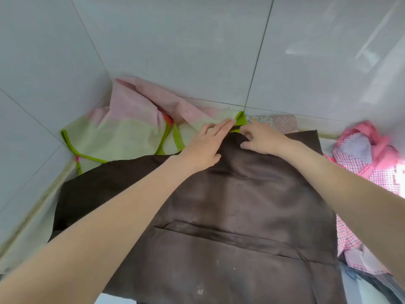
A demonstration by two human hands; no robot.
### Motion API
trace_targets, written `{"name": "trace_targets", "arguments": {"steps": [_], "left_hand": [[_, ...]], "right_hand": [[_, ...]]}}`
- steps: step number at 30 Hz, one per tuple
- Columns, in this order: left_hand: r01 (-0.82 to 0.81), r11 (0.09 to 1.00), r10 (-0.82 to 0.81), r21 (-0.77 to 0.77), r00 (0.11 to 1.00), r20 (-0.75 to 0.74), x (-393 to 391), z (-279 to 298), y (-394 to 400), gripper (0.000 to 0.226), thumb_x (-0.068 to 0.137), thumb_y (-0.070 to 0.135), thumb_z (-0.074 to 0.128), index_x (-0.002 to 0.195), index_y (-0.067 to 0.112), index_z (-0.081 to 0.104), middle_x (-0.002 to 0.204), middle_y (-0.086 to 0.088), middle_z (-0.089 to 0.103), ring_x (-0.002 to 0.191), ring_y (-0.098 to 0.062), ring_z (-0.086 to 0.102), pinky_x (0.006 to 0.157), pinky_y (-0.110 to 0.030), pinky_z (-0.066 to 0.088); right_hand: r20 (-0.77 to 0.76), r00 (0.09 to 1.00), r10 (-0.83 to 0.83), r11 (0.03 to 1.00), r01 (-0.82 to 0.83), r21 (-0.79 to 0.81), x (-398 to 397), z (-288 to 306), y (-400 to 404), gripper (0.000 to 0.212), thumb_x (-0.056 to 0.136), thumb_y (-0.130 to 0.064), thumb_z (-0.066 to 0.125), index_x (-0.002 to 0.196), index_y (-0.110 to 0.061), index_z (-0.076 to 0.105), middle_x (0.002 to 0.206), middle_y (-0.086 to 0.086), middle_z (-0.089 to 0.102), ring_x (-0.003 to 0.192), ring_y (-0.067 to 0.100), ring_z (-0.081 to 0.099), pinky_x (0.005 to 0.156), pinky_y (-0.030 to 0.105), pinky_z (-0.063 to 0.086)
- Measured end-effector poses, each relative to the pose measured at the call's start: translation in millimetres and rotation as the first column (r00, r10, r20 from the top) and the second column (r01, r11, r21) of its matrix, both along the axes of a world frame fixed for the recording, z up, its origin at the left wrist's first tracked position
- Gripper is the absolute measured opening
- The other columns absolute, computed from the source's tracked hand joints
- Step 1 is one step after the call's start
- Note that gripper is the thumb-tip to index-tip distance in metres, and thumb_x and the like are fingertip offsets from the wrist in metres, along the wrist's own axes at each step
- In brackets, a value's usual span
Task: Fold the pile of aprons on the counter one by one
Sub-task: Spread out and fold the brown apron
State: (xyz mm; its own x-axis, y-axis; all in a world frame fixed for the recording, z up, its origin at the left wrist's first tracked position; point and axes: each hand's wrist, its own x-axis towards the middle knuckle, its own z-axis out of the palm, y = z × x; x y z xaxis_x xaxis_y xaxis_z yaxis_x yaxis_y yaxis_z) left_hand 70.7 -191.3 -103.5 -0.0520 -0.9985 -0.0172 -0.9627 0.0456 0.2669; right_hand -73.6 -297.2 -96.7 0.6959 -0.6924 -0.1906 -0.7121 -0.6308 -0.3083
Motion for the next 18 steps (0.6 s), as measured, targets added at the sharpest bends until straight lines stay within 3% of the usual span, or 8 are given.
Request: {"name": "trace_targets", "arguments": {"steps": [2, 4, 6, 9, 13, 16, 18], "left_hand": [[0.055, 0.997, -0.056, 0.046, 0.998, 0.014, -14.7, 13.5, -9.4, 0.069, 0.088, 0.014, 0.057, 0.147, 0.019, 0.021, 0.138, -0.006, 0.041, 0.127, -0.025, 0.033, 0.100, -0.030, 0.025], [0.117, 0.991, -0.116, 0.070, 0.993, -0.012, -22.3, 24.0, -13.1, 0.049, 0.088, 0.018, 0.058, 0.133, 0.012, 0.039, 0.119, -0.011, 0.057, 0.112, -0.029, 0.051, 0.092, -0.031, 0.033], [0.173, 0.979, -0.170, 0.103, 0.984, -0.046, -22.6, 31.6, -7.6, 0.034, 0.087, 0.019, 0.060, 0.118, 0.009, 0.052, 0.108, -0.011, 0.064, 0.100, -0.030, 0.058, 0.083, -0.035, 0.044], [0.215, 0.960, -0.223, 0.179, 0.974, 0.024, -11.4, 36.3, 12.8, 0.022, 0.087, 0.018, 0.060, 0.108, 0.011, 0.059, 0.102, -0.008, 0.064, 0.094, -0.024, 0.057, 0.073, -0.032, 0.043], [0.124, 0.935, -0.249, 0.333, 0.896, 0.367, 8.3, 24.9, 47.1, 0.030, 0.088, 0.019, 0.057, 0.116, 0.010, 0.055, 0.111, -0.012, 0.059, 0.101, -0.030, 0.058, 0.073, -0.033, 0.044], [-0.039, 0.935, -0.195, 0.354, 0.776, 0.600, 29.2, 8.1, 76.2, 0.029, 0.091, 0.013, 0.052, 0.120, 0.010, 0.057, 0.117, -0.010, 0.060, 0.107, -0.029, 0.060, 0.081, -0.036, 0.049], [-0.142, 0.943, -0.098, 0.301, 0.744, 0.661, 43.2, 1.1, 92.5, 0.029, 0.094, 0.010, 0.048, 0.121, 0.013, 0.057, 0.121, -0.007, 0.059, 0.112, -0.027, 0.059, 0.084, -0.035, 0.049]], "right_hand": [[0.005, 0.993, 0.118, 0.991, -0.118, 0.058, -3.5, 20.1, 12.7, 0.013, 0.086, -0.014, 0.061, 0.084, -0.003, 0.055, 0.080, 0.005, 0.052, 0.078, 0.021, 0.047, 0.062, 0.031, 0.032], [-0.044, 0.978, 0.202, 0.978, -0.199, 0.055, -14.0, 34.4, 24.1, 0.012, 0.088, -0.017, 0.061, 0.085, -0.006, 0.056, 0.083, 0.005, 0.053, 0.078, 0.019, 0.045, 0.061, 0.030, 0.029], [-0.121, 0.973, 0.195, 0.978, -0.183, 0.098, -30.2, 39.8, 32.4, 0.016, 0.087, -0.021, 0.064, 0.087, -0.013, 0.050, 0.077, -0.002, 0.046, 0.076, 0.018, 0.042, 0.055, 0.026, 0.028], [-0.358, 0.924, 0.134, 0.987, -0.092, 0.132, -48.8, 29.7, 42.6, 0.023, 0.082, -0.015, 0.067, 0.086, -0.017, 0.044, 0.075, -0.003, 0.044, 0.081, 0.022, 0.047, 0.055, 0.021, 0.031], [-0.517, 0.855, 0.043, 0.999, -0.039, 0.019, -62.1, 22.3, 47.2, 0.021, 0.076, -0.007, 0.061, 0.096, -0.004, 0.055, 0.098, 0.012, 0.063, 0.095, 0.031, 0.061, 0.071, 0.035, 0.049], [-0.567, 0.824, 0.024, 0.997, -0.059, -0.043, -67.9, 35.5, 62.7, 0.015, 0.076, -0.004, 0.061, 0.084, -0.008, 0.049, 0.097, 0.013, 0.058, 0.093, 0.031, 0.059, 0.066, 0.030, 0.046], [-0.607, 0.795, 0.013, 0.995, -0.069, -0.069, -69.9, 39.5, 76.8, 0.013, 0.078, -0.003, 0.060, 0.080, -0.010, 0.049, 0.084, 0.008, 0.053, 0.086, 0.027, 0.055, 0.054, 0.026, 0.039]]}}
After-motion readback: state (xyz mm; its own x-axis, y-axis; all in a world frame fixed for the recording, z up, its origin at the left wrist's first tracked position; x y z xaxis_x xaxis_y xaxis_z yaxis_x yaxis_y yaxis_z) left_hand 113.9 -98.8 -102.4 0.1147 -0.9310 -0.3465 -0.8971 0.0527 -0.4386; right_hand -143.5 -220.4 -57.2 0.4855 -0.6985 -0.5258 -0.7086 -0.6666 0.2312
